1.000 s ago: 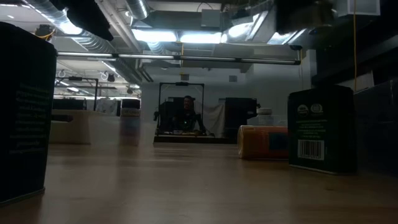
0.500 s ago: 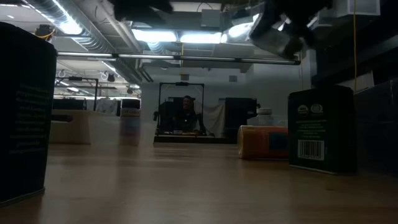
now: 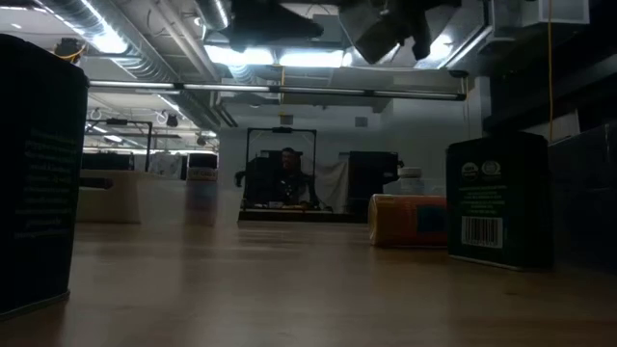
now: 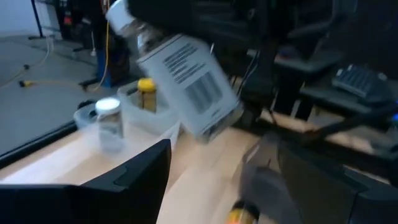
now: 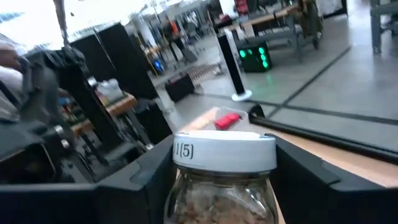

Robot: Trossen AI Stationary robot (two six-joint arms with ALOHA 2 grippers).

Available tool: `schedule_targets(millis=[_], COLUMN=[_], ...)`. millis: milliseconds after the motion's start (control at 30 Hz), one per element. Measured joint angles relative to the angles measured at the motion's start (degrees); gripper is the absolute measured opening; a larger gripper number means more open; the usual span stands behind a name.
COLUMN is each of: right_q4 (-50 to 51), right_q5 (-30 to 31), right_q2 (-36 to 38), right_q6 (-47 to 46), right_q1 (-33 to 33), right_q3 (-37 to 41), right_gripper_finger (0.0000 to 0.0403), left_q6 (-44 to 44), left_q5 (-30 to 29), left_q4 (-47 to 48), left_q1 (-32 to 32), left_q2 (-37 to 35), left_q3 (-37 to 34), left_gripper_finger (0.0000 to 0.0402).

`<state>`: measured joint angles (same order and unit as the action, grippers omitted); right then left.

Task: Sort spices by type
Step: Put the white seasoning bottle into the right transparent bin

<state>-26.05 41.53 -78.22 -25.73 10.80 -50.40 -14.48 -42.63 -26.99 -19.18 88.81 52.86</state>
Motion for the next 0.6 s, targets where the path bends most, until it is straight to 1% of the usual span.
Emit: schedule_targets(millis=[67, 167, 333, 467, 600], right_q4=[-2.4, -4.4, -7.6, -8.6, -9.1], right_q5=[-0.2, -1.1, -2.2, -2.8, -3.0], right_q2=[-0.9, -2.0, -2.6, -2.6, -2.6], right_q6=[0.7, 0.7, 0.7, 0.6, 0.6], right_q1=[0.0, 0.0, 0.0, 0.1, 0.1], right_q3=[0.0, 0.0, 0.0, 0.0, 0.0], right_gripper_finger=[0.0215, 0.0221, 0.0219, 0.0217, 0.0223], left_q6=[0.6, 0.1, -2.7, -2.9, -4.4], left_q5=[0.0, 0.0, -0.3, -3.9, -4.5], left_q4=[-4.0, -7.2, -7.0, -7.0, -7.0], left_q1=[0.1, 0.1, 0.5, 1.0, 1.7], left_q2=[1.2, 2.1, 2.2, 2.2, 2.2], left_q3=[0.0, 0.0, 0.0, 0.0, 0.0], left_gripper_finger=[0.0276, 0.0276, 0.0276, 0.0276, 0.0276])
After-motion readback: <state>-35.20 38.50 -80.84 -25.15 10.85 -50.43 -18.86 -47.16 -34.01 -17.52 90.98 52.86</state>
